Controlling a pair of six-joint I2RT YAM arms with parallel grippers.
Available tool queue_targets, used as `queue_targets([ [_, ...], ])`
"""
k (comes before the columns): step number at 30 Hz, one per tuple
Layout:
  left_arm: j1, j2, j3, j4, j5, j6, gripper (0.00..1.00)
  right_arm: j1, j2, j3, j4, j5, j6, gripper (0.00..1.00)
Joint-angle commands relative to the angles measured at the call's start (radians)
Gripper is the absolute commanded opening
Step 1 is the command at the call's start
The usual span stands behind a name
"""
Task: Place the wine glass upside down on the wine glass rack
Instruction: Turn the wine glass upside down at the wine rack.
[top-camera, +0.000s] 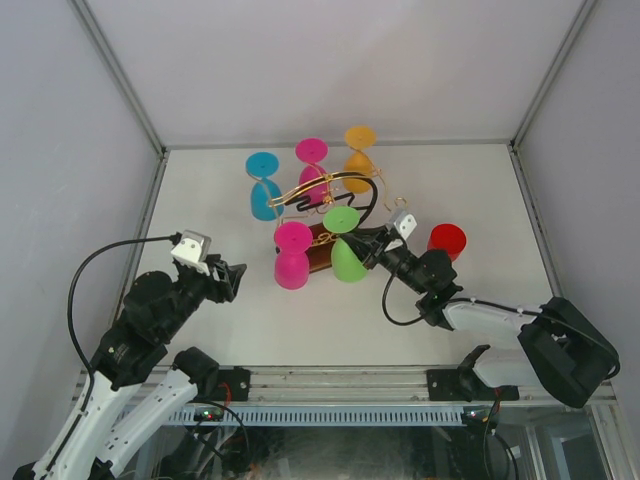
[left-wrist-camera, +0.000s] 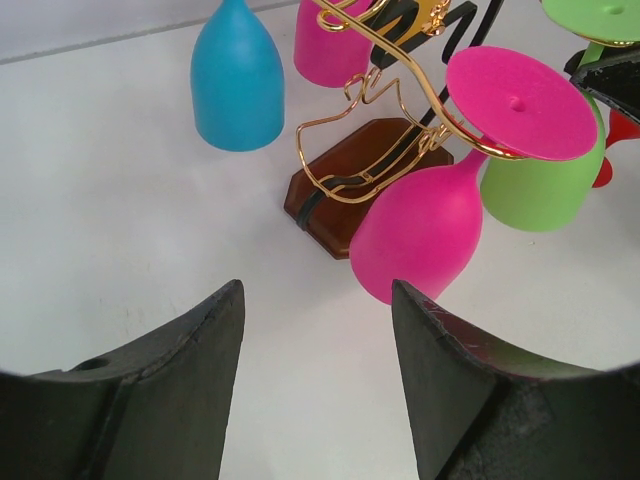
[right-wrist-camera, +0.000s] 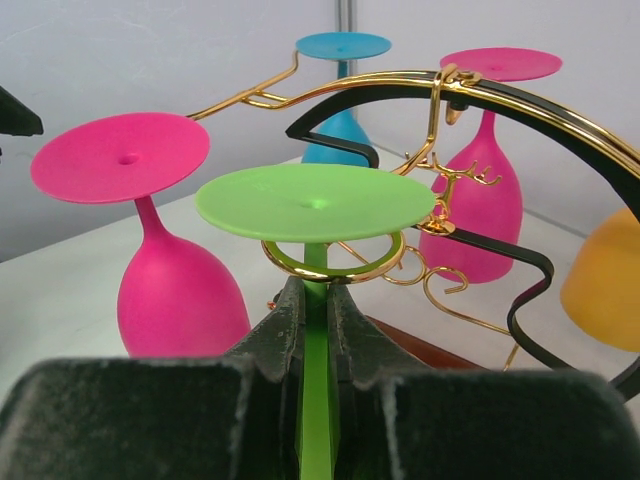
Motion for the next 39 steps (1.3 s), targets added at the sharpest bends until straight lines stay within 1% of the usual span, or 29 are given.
queue_targets([
  [1,0.007,0.016,-0.010,0.044,0.011,0.010,0.64,-0.001,-0.049,-0.014,0.077,0.069,-0.007,0.00],
  [4,0.007,0.016,-0.010,0.043,0.011,0.010,0.64,-0.003,-0.055,-0.023,0.074,0.064,-0.016,0.00],
  [10,0.007,0.017,-0.010,0.042,0.007,0.010,0.64,-0.003,-0.054,-0.041,0.077,-0.020,-0.081,0.00],
  [15,0.007,0.023,-0.009,0.042,0.011,0.010,0.64,-0.004,-0.053,-0.071,0.140,0.012,-0.088,0.00],
  [19,0.007,0.024,-0.009,0.042,0.011,0.010,0.64,-0.003,-0.049,-0.078,0.163,0.090,-0.061,0.00],
  [22,0.006,0.022,-0.009,0.041,0.010,0.010,0.64,-0.003,-0.053,-0.051,0.105,0.161,-0.040,0.00],
  [25,0.007,0.023,-0.007,0.039,0.011,0.010,0.64,-0.003,-0.058,-0.010,0.001,0.186,-0.039,0.00],
  [28,0.007,0.021,-0.006,0.039,0.012,0.005,0.64,-0.003,-0.055,0.015,-0.058,0.188,-0.041,0.00],
  [36,0.007,0.023,0.000,0.036,0.015,-0.006,0.64,-0.005,-0.031,0.069,-0.146,0.158,-0.048,0.00],
  [38,0.007,0.023,0.002,0.033,0.008,-0.008,0.64,-0.006,-0.026,0.075,-0.160,0.154,-0.054,0.04],
  [39,0.007,0.023,0.004,0.031,0.002,-0.012,0.64,-0.006,-0.027,0.075,-0.164,0.155,-0.056,0.08],
])
